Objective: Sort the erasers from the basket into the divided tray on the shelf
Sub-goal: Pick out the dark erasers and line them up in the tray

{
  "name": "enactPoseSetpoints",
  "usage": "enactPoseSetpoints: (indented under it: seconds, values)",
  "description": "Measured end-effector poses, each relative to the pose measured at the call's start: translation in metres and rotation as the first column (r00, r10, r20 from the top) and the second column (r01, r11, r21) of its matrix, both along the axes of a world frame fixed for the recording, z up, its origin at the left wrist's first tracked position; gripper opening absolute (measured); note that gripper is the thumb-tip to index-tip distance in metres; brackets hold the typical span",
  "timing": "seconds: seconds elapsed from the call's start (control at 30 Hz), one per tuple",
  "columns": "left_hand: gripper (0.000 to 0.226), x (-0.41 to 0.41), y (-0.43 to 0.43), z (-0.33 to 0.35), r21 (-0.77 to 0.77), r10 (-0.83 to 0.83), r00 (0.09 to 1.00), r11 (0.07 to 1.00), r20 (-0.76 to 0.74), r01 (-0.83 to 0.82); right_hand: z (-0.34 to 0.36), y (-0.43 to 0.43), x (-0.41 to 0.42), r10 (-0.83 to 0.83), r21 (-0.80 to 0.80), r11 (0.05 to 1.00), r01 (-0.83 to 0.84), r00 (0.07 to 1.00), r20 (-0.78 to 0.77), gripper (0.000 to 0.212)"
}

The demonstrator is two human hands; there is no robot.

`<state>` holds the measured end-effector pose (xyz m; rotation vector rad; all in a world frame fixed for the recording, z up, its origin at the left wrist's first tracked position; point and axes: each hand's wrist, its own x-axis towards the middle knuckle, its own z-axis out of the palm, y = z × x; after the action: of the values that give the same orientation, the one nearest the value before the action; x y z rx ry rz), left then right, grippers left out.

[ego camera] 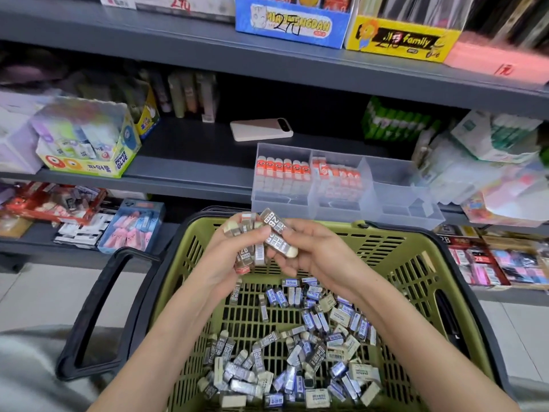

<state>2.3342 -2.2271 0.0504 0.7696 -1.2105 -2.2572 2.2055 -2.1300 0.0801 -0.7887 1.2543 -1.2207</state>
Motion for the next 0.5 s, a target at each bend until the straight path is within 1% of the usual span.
enactPoseSetpoints:
  seconds: [0.03, 0.07, 0.13, 0.17, 0.23, 0.3, 0.4, 0.47, 0.5]
  values:
    - [0.042, -0.002, -0.002, 0.001, -0.007, 0.003, 1.000, 1.000, -0.006, -0.003, 0.003, -0.001, -0.003, 0.012, -0.003, 1.000, -0.012, 1.000, -0.018, 0.027]
    - [0.044, -0.004, -0.004, 0.003, -0.005, 0.010, 1.000, 1.000, -0.010, -0.010, 0.006, -0.003, -0.007, 0.004, -0.009, 1.000, -0.005, 0.998, -0.070, 0.025]
    - [0.039, -0.008, -0.009, 0.005, 0.045, 0.060, 0.998, 0.997, -0.019, -0.060, 0.010, -0.006, -0.017, -0.096, -0.037, 0.995, 0.090, 0.965, -0.244, 0.019]
    - [0.033, -0.009, -0.014, 0.006, 0.083, 0.098, 0.995, 0.992, -0.030, -0.096, 0.012, -0.008, -0.025, -0.171, -0.061, 0.985, 0.160, 0.933, -0.316, 0.016]
    - [0.024, -0.011, -0.024, 0.007, 0.166, 0.189, 0.980, 0.970, -0.058, -0.177, 0.015, -0.016, -0.043, -0.300, -0.112, 0.954, 0.279, 0.872, -0.386, 0.010]
    - [0.022, -0.012, -0.038, 0.009, 0.239, 0.281, 0.957, 0.937, -0.077, -0.256, 0.018, -0.028, -0.061, -0.358, -0.154, 0.933, 0.325, 0.793, -0.493, 0.004]
    - [0.026, -0.017, -0.055, 0.012, 0.293, 0.359, 0.930, 0.900, -0.078, -0.323, 0.020, -0.052, -0.074, -0.365, -0.201, 0.928, 0.313, 0.662, -0.654, 0.005]
    - [0.028, -0.020, -0.064, 0.013, 0.310, 0.380, 0.921, 0.888, -0.084, -0.338, 0.018, -0.070, -0.075, -0.311, -0.179, 0.947, 0.266, 0.621, -0.719, 0.005]
    - [0.027, -0.022, -0.068, 0.013, 0.320, 0.389, 0.917, 0.883, -0.090, -0.344, 0.017, -0.079, -0.074, -0.262, -0.144, 0.962, 0.234, 0.619, -0.741, 0.006]
